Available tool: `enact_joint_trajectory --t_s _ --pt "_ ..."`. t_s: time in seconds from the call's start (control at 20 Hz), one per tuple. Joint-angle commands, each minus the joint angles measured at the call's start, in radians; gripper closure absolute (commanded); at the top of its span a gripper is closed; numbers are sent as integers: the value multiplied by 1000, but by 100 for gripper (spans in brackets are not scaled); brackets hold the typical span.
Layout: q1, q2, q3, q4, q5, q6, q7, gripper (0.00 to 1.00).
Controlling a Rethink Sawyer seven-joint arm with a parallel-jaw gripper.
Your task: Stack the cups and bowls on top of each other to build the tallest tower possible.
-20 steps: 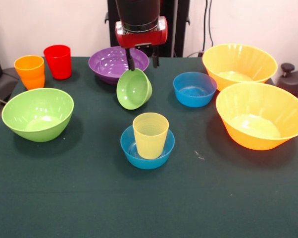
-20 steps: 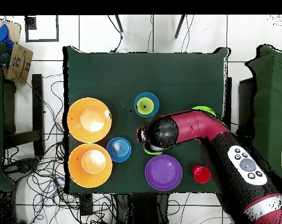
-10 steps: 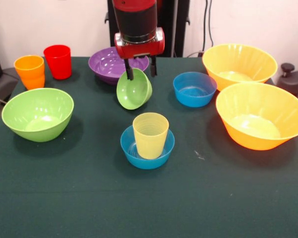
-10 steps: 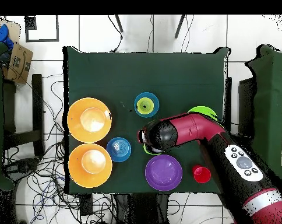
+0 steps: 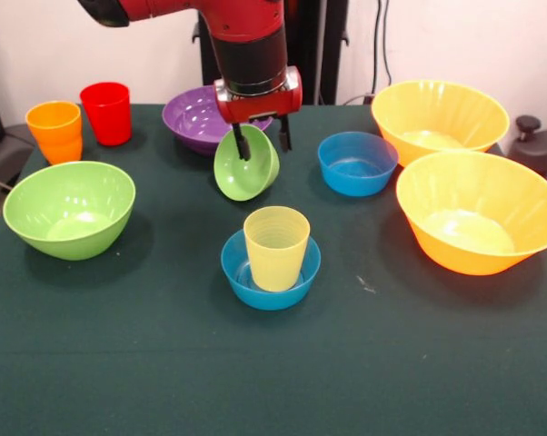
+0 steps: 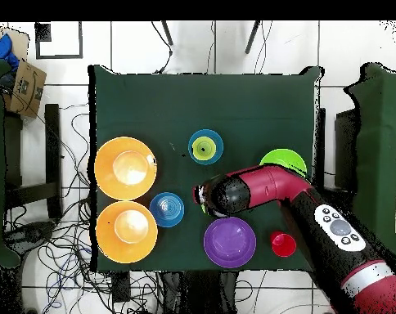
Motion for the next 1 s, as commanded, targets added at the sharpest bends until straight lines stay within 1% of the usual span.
enact_joint_trajectory --t_s 0.05,0.2,0.35,0.85,1.0 --pt "-21 27 31 67 -62 11 -238 0" --pt "-27 34 32 67 -54 36 -242 0" --pt "-31 59 37 66 -43 46 -242 0" --pt "-29 113 45 94 -46 11 -215 0" --pt "-29 130 45 97 -40 19 -214 0"
